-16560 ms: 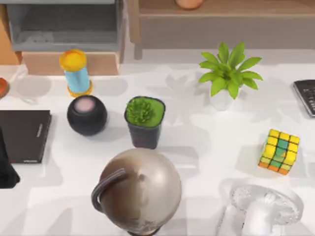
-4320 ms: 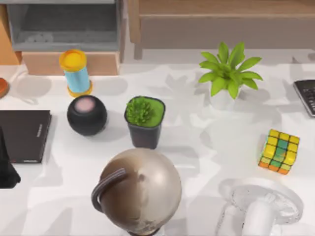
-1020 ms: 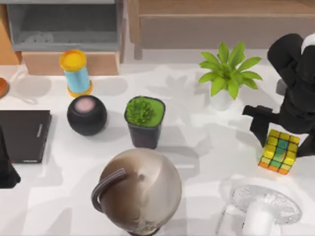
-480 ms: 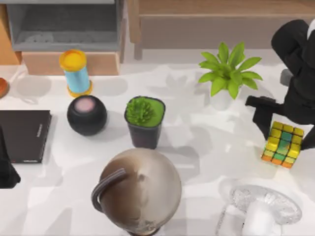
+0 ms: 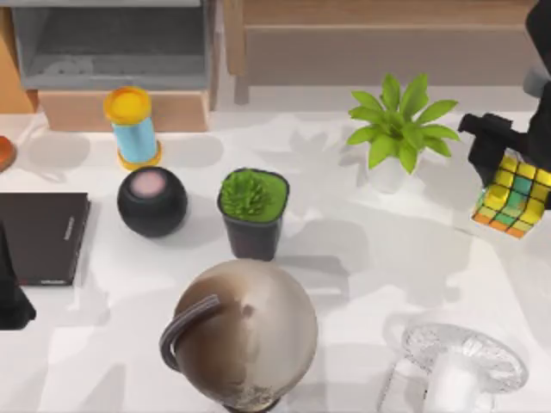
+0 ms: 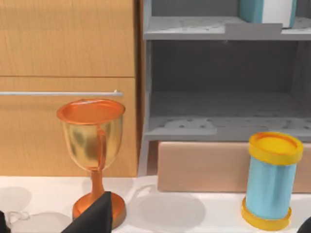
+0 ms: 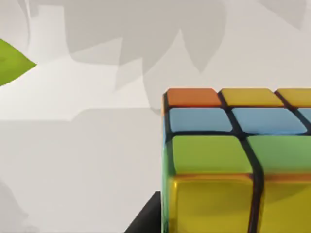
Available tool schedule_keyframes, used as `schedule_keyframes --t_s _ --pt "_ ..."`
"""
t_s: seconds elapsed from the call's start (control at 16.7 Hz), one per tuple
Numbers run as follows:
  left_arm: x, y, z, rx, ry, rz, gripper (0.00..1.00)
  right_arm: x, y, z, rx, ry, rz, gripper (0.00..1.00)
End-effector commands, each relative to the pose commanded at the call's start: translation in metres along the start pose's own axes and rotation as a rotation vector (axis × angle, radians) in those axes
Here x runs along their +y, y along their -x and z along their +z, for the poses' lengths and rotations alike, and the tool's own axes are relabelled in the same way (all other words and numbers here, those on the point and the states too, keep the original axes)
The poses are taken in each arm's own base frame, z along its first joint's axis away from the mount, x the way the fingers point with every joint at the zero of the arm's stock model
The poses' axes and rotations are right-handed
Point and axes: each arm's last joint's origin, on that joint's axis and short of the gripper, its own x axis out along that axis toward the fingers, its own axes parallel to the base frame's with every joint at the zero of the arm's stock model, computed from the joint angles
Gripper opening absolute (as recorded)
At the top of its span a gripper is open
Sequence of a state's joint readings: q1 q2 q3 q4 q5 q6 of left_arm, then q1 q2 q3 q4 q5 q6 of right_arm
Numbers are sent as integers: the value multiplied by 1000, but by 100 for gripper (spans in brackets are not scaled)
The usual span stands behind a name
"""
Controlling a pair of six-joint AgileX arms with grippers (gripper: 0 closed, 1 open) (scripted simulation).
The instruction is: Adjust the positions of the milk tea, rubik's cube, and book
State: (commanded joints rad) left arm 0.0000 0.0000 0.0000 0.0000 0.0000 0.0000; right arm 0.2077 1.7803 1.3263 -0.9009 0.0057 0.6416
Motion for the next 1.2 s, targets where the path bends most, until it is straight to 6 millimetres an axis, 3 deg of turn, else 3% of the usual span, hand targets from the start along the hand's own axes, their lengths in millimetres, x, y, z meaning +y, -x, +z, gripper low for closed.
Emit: schedule_keyframes --t_s 0.18,0.36,0.54,0.66,0.9,1.2 --pt "0 0 0 0 0 0 100 -24 39 39 -264 -15 143 0" --pt "0 0 0 0 0 0 100 -57 93 74 -631 18 264 0" --pt "0 0 0 0 0 0 100 -89 148 91 -1000 126 305 0" --pt "0 0 0 0 0 0 100 -101 173 97 -1177 223 292 0" --pt "0 0 0 0 0 0 100 -108 187 109 -1337 373 257 0" --pt "0 0 0 0 0 0 100 -107 187 110 -1345 385 259 0"
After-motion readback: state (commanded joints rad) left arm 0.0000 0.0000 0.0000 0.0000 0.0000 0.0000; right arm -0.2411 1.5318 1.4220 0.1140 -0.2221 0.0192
